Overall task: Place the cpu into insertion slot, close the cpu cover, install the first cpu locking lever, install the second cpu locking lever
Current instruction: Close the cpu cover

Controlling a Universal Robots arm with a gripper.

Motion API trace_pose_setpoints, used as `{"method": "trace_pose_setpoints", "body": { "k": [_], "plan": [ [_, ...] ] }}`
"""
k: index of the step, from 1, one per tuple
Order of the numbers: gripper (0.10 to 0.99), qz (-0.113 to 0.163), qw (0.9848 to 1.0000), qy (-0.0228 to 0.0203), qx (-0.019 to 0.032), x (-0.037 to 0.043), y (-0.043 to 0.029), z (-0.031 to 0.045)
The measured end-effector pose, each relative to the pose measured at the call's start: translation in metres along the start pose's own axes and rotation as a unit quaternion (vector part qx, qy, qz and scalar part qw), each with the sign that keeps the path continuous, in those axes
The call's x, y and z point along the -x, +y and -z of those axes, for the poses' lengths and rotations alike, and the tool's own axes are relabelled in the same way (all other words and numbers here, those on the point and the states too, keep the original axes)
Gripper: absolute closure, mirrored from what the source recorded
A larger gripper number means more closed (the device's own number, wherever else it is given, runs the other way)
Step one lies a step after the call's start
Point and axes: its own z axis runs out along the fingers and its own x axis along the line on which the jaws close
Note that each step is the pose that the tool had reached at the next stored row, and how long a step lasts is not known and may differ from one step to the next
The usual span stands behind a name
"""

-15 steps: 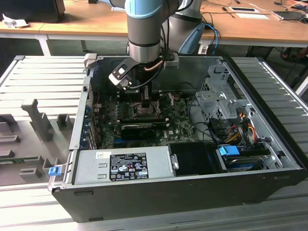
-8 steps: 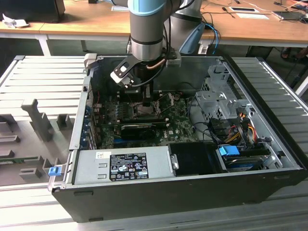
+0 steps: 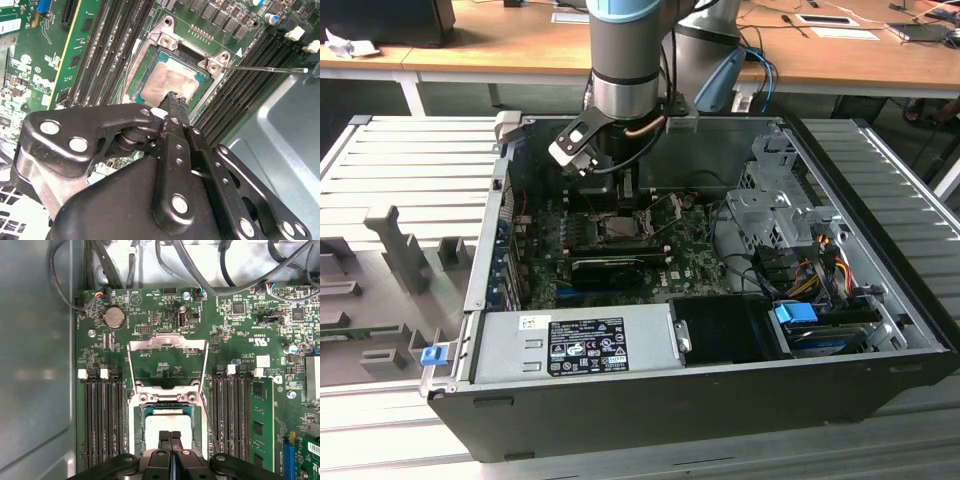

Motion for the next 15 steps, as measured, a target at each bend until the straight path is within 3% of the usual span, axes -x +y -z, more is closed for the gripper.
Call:
{"method": "trace_pose_setpoints", "body": {
  "k": [8, 15],
  "plan": [
    [0.980, 0.000, 1.0000, 0.0002, 0.0001, -0.0003, 0.0007, 0.0108],
    [0.980, 0.000, 1.0000, 0.0002, 0.0001, -0.0004, 0.0009, 0.0141]
  ]
}}
